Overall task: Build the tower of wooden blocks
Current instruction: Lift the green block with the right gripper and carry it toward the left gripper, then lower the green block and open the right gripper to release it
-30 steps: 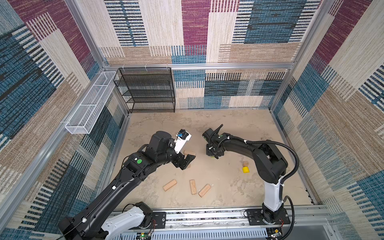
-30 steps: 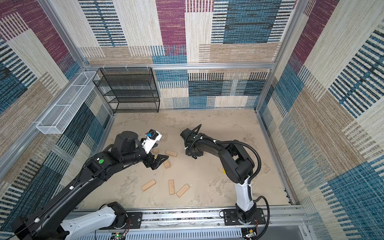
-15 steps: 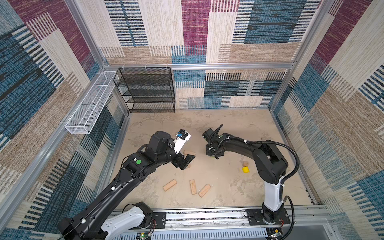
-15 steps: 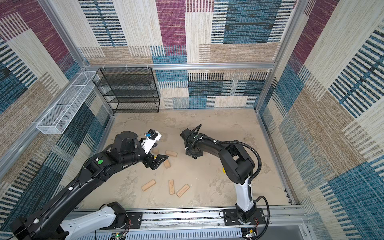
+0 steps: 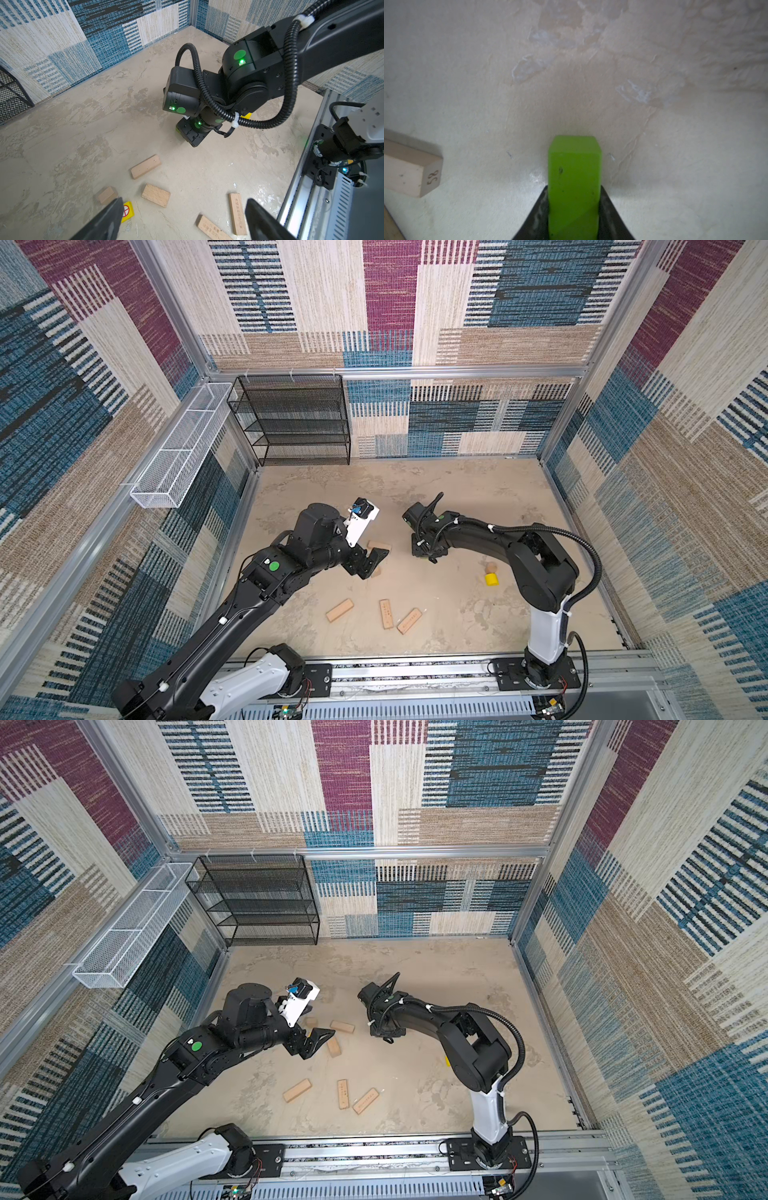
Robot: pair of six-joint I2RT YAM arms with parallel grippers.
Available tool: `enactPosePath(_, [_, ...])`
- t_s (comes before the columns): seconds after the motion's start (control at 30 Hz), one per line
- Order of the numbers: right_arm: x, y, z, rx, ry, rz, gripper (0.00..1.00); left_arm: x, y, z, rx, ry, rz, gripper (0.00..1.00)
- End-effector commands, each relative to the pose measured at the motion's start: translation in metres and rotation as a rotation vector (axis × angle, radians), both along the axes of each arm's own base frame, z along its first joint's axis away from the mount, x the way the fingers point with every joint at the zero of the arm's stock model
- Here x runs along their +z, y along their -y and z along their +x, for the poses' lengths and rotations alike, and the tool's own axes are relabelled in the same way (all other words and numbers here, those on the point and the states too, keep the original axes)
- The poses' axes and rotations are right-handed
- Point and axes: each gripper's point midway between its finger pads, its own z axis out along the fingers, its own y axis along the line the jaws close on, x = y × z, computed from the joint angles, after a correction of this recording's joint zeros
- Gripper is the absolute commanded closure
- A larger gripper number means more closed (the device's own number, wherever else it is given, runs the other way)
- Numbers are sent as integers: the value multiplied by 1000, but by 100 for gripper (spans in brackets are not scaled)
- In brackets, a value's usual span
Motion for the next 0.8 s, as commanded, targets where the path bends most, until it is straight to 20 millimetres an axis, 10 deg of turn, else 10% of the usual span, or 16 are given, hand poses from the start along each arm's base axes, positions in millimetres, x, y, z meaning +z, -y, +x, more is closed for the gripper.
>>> enactPosePath(0.0, [-3,2,-4,-7,-17,-10,55,1,1,2,7,0,-8,4])
enactPosePath(0.4, [24,-12,-7,7,2,98,12,-6,1,5,12,-2,11,4])
enactPosePath(0.77, [113,-13,-23,127,210,253,11,0,11,5,8,-57,-63,1])
